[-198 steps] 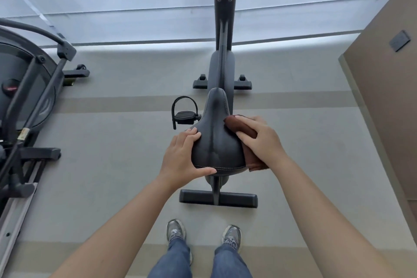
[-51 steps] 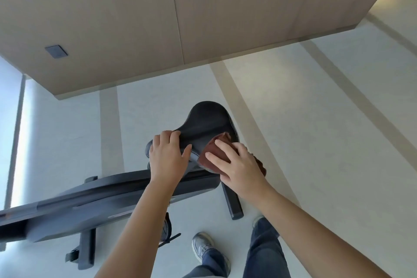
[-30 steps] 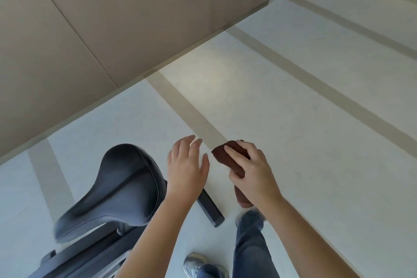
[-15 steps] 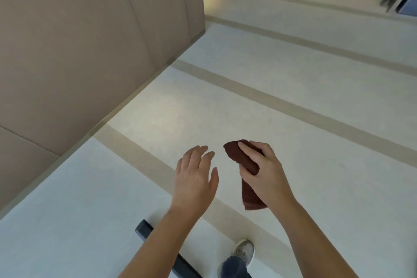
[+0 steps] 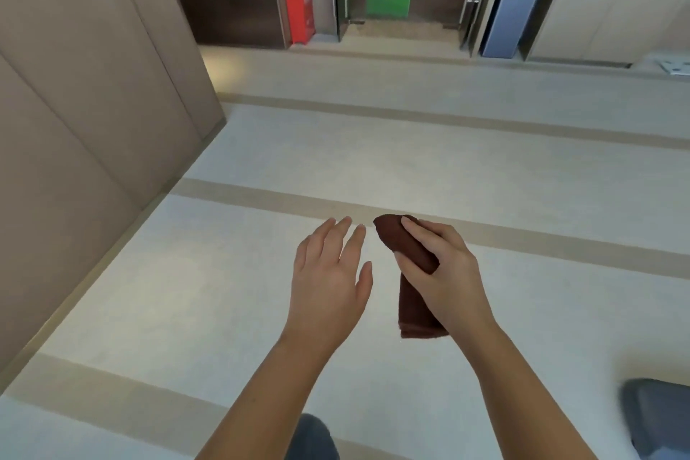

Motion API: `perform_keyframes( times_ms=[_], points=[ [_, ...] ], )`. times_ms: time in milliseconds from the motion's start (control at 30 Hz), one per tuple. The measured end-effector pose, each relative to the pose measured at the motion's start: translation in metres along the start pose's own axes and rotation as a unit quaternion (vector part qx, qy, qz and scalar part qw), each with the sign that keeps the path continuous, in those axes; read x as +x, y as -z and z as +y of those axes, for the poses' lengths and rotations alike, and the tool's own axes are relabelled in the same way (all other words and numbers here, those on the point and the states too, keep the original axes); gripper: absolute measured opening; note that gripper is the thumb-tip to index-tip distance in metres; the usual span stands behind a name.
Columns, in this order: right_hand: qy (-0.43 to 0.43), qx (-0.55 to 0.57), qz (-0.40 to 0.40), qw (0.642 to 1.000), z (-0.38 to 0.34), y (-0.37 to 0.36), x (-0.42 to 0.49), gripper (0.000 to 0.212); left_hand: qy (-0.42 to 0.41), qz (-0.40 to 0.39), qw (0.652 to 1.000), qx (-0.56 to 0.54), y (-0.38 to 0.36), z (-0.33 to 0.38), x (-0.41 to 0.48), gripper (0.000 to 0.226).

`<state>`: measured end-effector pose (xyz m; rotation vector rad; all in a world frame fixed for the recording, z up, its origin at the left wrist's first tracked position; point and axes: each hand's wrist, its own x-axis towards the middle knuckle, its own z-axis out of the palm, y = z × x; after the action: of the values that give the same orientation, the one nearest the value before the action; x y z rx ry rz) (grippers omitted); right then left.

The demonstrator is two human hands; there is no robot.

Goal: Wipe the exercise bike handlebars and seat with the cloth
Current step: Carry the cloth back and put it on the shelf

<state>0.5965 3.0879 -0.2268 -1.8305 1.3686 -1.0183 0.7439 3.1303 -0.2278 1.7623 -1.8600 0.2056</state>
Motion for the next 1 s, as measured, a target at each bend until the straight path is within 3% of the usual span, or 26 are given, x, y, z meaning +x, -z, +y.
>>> perform_keyframes(
  times_ms=[433,600,867,1000],
  points=[
    [-0.014,-0.080,0.065,0.995,-0.001,-0.060,0.248,0.042,-0.014,-0.027,0.998,-0.056,-0.083,-0.118,0.233,0.039],
    [-0.043,-0.025,0.071,0.996,-0.001,-0.074,0.341,0.042,-0.031,-0.052,0.995,-0.074,-0.116,-0.154,0.318,0.037],
    [-0.089,-0.051,0.106,0.989,0.064,-0.042,0.453,0.043,-0.077,-0.126,0.984,-0.098,-0.210,-0.141,0.427,0.038],
    [-0.096,-0.048,0.130,0.986,0.113,-0.001,0.512,0.043,-0.124,-0.120,0.981,-0.087,-0.266,-0.107,0.499,0.038]
  ],
)
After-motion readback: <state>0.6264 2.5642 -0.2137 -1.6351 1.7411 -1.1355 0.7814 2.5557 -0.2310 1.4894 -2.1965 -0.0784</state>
